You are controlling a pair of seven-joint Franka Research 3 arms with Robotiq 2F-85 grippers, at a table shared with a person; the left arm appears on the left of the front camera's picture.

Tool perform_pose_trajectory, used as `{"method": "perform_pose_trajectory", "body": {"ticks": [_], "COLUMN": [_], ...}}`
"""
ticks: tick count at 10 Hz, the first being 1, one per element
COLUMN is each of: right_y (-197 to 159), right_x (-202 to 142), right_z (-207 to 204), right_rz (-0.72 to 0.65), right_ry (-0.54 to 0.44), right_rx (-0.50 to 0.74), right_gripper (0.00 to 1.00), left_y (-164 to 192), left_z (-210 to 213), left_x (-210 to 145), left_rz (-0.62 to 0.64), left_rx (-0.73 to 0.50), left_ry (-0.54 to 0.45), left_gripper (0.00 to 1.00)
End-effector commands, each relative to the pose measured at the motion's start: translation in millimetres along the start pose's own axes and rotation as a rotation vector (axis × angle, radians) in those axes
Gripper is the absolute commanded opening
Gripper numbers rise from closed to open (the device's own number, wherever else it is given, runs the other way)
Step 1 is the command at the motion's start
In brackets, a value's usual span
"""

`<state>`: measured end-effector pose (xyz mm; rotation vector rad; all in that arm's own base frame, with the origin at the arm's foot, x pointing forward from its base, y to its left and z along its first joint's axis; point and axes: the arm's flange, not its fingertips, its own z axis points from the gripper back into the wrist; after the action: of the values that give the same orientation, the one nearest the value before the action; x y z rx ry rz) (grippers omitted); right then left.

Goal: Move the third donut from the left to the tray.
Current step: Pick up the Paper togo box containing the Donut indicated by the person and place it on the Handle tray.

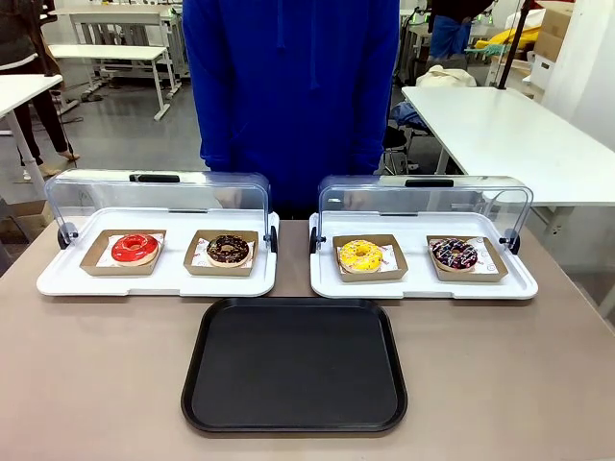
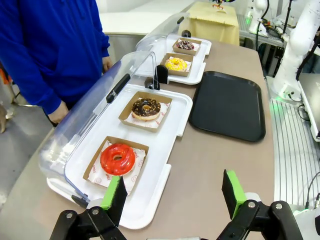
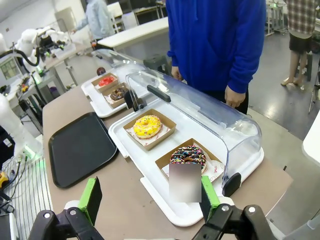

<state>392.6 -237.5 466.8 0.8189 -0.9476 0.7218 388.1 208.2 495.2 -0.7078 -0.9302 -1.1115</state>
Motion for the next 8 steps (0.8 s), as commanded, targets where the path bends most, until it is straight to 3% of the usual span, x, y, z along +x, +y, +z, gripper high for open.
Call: {"method": "perform_pose_trajectory", "body": {"ticks": [1, 8], "right_y": [-0.1, -0.1], "right_x": [2.3, 2.3], "right_z": [0.2, 0.2], "right_rz": [0.013, 0.013], "right_ry": [-0.018, -0.018], "right_rx": [0.005, 0.005], "right_gripper": [1.0, 1.0], "left_y": [-1.6, -1.6], "left_z": [1.4, 1.4], "left_x": [0.7, 0.7], "left_rz": [-0.011, -0.011], "left_rx": [-0.01, -0.01], "left_ry": [-0.002, -0.002], "left_gripper": [1.0, 1.0]}}
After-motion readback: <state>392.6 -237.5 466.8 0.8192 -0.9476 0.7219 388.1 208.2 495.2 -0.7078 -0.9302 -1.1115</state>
